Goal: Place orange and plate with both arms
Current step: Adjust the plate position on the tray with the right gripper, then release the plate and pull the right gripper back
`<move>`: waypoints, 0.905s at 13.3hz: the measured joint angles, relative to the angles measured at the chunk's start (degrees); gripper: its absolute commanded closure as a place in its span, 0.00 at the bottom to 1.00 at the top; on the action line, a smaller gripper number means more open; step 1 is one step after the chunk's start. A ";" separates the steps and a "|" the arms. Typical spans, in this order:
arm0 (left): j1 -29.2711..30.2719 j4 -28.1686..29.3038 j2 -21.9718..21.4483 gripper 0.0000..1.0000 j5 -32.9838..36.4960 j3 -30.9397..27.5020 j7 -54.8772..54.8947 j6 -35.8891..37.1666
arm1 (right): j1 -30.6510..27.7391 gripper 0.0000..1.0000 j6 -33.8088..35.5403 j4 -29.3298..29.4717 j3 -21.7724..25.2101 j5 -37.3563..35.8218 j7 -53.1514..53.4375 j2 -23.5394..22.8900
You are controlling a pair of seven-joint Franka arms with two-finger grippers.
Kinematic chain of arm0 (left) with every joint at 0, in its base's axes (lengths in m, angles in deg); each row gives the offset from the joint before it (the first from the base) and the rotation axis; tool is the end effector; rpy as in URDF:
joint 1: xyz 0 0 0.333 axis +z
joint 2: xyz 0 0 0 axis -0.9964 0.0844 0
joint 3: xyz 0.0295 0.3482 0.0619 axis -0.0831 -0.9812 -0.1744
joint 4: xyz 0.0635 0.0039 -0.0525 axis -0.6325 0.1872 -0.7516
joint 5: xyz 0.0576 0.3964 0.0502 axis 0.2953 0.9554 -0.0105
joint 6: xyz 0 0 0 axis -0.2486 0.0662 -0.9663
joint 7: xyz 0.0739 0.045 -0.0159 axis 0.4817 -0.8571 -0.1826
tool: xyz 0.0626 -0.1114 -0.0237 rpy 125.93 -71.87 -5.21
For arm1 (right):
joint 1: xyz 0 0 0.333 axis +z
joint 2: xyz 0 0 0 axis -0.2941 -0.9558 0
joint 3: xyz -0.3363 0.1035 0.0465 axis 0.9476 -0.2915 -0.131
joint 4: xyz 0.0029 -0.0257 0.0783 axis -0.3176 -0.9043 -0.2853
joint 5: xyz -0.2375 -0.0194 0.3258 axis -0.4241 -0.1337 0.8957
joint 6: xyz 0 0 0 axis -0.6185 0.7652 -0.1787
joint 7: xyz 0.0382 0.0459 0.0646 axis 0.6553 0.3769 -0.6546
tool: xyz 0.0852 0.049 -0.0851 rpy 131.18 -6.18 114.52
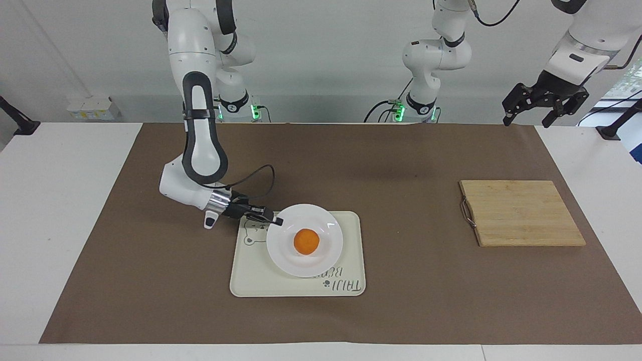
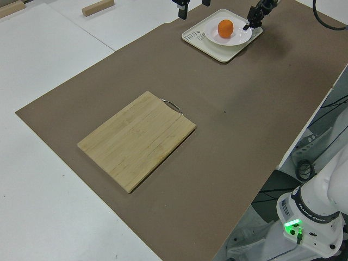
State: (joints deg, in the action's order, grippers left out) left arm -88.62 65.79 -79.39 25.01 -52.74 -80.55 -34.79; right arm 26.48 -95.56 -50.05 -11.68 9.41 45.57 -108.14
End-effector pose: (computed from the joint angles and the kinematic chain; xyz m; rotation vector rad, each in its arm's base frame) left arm 0.5546 -0.0081 0.6894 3.1144 -0.1598 -0.0050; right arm 0.6310 0.1181 0.2660 -2.1316 0.4155 0.1087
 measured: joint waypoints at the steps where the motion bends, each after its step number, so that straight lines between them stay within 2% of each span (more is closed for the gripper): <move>1: 0.00 0.00 0.00 0.00 0.00 0.00 0.00 0.00 | 0.02 0.01 0.00 -0.27 -0.01 -0.10 0.00 0.12; 6: 0.00 0.00 0.00 0.00 0.00 0.00 0.00 0.00 | -0.34 0.00 -0.06 -0.40 0.23 -1.79 0.06 0.46; 10: 0.00 0.00 0.00 0.00 0.00 0.00 0.00 0.00 | -0.71 0.00 -0.06 2.80 0.33 -12.61 6.63 2.74; 12: 0.00 0.00 0.00 0.00 0.00 0.00 0.00 0.00 | -0.71 0.00 -0.12 4.80 0.54 -21.74 10.13 4.80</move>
State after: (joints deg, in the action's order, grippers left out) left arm -88.62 65.79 -79.39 25.01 -52.75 -80.55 -34.79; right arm 25.77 -95.67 -45.25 -11.15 -12.34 55.70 -103.34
